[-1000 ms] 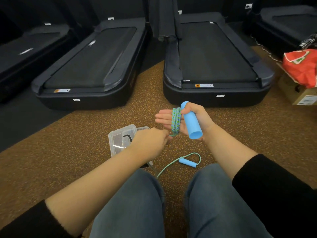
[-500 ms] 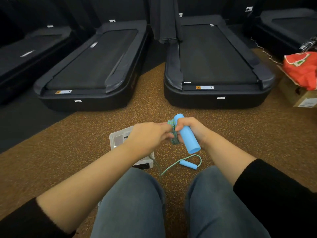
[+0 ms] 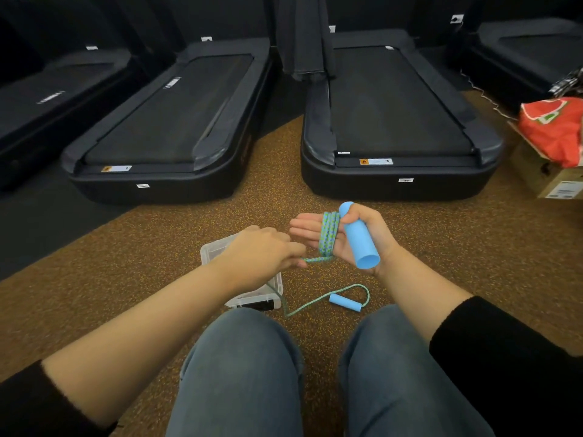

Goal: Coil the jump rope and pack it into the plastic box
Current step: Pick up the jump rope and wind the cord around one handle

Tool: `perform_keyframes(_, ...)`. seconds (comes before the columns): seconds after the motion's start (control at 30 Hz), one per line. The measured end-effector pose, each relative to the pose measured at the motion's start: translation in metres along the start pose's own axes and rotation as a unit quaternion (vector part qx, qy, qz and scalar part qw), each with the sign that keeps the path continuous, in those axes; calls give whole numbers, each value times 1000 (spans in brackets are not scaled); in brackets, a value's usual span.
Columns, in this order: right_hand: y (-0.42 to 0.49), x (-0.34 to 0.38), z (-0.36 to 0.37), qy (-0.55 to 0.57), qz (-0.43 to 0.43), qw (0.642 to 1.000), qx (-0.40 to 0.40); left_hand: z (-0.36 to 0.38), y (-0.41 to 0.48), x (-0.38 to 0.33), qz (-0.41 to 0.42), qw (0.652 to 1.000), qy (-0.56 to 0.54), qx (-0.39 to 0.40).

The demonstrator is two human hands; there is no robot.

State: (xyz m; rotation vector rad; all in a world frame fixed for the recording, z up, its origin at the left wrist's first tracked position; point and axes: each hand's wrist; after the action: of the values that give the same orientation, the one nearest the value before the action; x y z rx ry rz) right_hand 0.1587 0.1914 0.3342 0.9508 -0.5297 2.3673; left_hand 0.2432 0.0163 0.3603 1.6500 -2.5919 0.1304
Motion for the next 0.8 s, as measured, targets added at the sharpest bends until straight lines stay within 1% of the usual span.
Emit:
perform_keyframes(0.1, -3, 1, 0, 28, -9, 1000, 9, -3, 1, 2, 0, 1000, 23, -2)
perform_keyframes(0.2, -2, 0, -3, 51, -6, 999, 1, -12, 3, 1, 12, 999, 41, -26)
perform_keyframes(0.33, -3, -7, -2, -15, 36, 999, -2, -16, 10, -4, 32, 997, 32, -67)
perform_keyframes(0.43, -1, -9, 2, -82, 79, 993, -30, -15, 13, -6, 36, 996, 32, -80)
perform_keyframes(0.47, -4, -10, 3, -100, 93, 990, -37, -16, 13, -5, 30, 996, 23, -79)
perform_keyframes(0.63, -15, -15, 8, -212, 137, 968, 8, -18, 11, 9, 12, 996, -58, -74)
perform_keyframes(0.7, -15, -19, 8, -189, 130, 972, 55, -17, 12, 12, 11, 993, -92, -66)
perform_keyframes(0.8, -13, -23, 0, -174, 134, 972, 86, -13, 14, 17, 0, 984, -175, -42)
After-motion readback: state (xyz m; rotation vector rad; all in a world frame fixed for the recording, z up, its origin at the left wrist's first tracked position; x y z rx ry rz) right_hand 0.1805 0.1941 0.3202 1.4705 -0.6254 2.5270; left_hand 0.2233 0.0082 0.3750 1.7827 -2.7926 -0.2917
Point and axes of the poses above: each hand's wrist, its own y-axis towards the middle knuckle, its own z-axis out of the palm, x = y × z, and after that the axes turned 1 degree about -y, right-handed
